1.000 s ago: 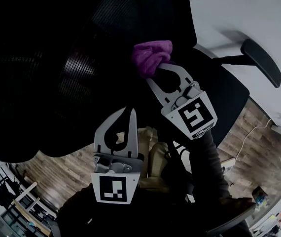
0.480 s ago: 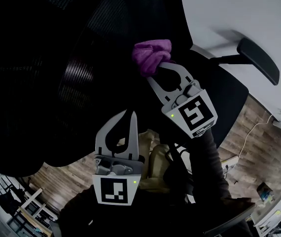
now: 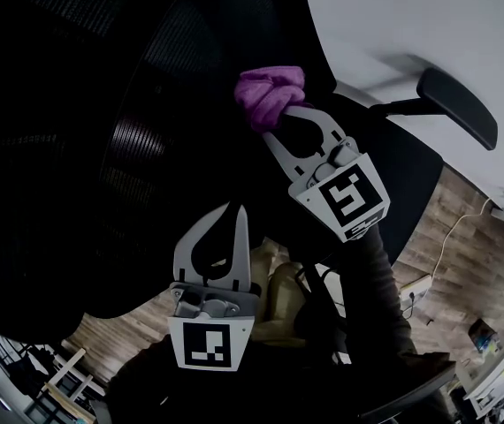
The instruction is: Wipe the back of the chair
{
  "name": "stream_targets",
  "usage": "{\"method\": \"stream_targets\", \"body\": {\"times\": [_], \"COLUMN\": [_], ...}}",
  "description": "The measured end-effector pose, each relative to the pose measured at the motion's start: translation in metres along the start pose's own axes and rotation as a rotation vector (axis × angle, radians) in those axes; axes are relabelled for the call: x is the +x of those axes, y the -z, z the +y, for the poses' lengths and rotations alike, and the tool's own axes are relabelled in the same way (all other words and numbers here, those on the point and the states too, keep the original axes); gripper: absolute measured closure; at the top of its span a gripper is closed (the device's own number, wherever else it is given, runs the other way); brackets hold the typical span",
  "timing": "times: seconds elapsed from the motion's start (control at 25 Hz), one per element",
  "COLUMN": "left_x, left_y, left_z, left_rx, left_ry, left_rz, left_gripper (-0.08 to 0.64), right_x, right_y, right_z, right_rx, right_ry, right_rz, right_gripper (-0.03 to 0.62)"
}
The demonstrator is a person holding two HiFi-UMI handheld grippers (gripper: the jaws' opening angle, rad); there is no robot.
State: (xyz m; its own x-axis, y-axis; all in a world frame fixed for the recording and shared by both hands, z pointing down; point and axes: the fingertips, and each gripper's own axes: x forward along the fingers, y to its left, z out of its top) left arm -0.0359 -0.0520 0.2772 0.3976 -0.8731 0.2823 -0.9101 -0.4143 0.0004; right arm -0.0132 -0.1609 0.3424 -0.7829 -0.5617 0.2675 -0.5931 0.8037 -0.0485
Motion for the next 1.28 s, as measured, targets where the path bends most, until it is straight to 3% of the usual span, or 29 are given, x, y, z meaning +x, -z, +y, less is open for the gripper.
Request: {"method": "stream_targets", "body": {"times": [0.28, 1.28], "left_x": [0.024, 0.047], "left_y": [0.009, -0.013], "left_z": [-0.021, -0.026], "left_rx": [0.006, 0.036], "left_ry": [0.049, 0.165], "left_rz": [0.02, 0.053], "left_gripper": [0.551, 0.551], "right_x": [-0.004, 0.006], "right_y": [0.013, -0.015], "right_z": [-0.033, -0.1], "right_rx": [0.059, 0.062], "right_ry": [0.047, 0.146], "right_rz": [-0.005, -0.01], "right_gripper": [0.548, 0.548]}}
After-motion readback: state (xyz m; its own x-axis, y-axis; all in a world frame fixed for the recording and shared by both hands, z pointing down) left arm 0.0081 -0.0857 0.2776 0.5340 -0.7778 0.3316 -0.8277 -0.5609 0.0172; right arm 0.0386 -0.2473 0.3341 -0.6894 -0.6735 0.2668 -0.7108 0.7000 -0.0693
